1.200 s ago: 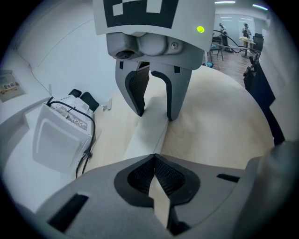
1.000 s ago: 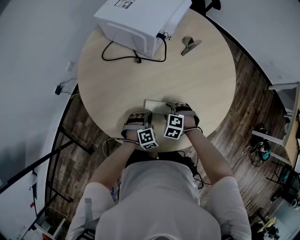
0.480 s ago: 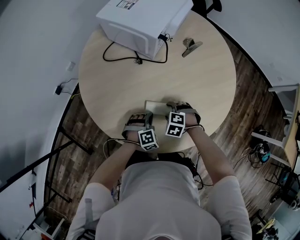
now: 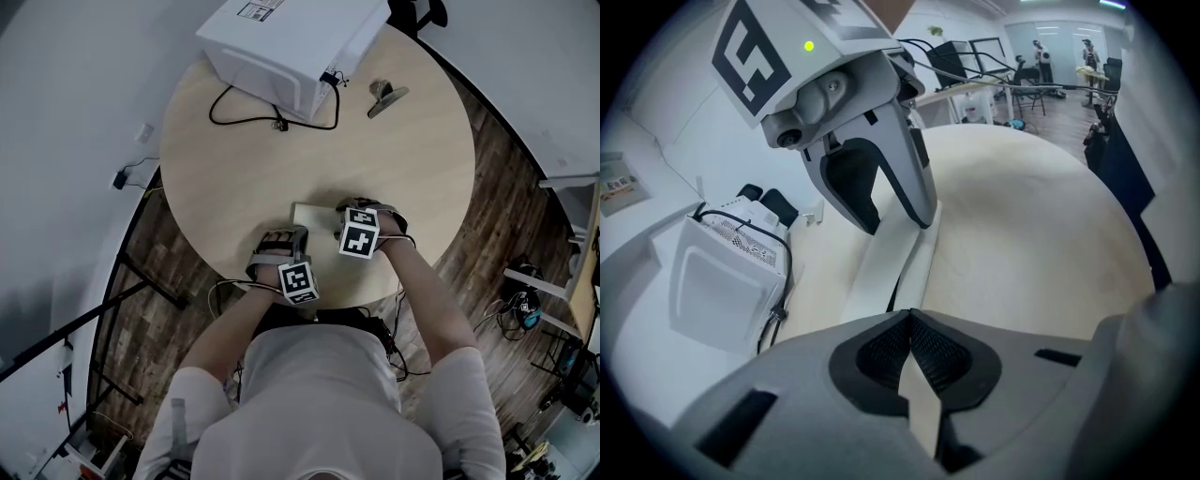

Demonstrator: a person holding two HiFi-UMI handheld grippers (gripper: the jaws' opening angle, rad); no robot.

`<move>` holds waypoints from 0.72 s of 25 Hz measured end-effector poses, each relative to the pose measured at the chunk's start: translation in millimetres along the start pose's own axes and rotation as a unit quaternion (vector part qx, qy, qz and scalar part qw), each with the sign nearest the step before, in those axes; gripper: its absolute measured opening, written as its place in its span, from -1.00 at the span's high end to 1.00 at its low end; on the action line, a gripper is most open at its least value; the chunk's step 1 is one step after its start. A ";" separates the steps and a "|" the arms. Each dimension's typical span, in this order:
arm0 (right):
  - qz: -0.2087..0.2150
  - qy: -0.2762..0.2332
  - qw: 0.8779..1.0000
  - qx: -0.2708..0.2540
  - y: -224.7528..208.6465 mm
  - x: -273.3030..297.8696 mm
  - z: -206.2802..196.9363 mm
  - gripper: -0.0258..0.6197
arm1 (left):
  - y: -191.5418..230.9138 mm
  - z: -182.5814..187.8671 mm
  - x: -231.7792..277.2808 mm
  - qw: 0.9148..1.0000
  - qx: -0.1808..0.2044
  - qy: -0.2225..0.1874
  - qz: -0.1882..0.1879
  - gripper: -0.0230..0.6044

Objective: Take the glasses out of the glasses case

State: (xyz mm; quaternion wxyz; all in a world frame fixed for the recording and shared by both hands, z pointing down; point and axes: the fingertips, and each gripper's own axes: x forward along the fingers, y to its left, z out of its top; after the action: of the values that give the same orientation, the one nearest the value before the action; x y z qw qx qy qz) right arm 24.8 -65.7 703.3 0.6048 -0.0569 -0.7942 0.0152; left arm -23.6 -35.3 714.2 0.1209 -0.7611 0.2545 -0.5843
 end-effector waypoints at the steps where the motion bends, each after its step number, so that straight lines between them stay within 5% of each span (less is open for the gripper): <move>1: 0.005 -0.002 1.000 0.002 -0.9 -1.5 0.4 0.11 | -0.1 0.0 0.0 1.000 0.000 0.000 0.000 0.90; 18: -0.071 -0.038 0.997 -0.003 -30.0 -32.8 1.8 0.25 | -7.5 -3.0 5.9 1.000 -0.002 0.003 -0.007 0.90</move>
State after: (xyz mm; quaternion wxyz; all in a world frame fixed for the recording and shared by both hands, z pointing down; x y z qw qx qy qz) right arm 29.5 -99.0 674.2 0.5734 -0.0010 -0.8188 -0.0278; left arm -23.5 -31.8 723.5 0.1145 -0.7613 0.2506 -0.5869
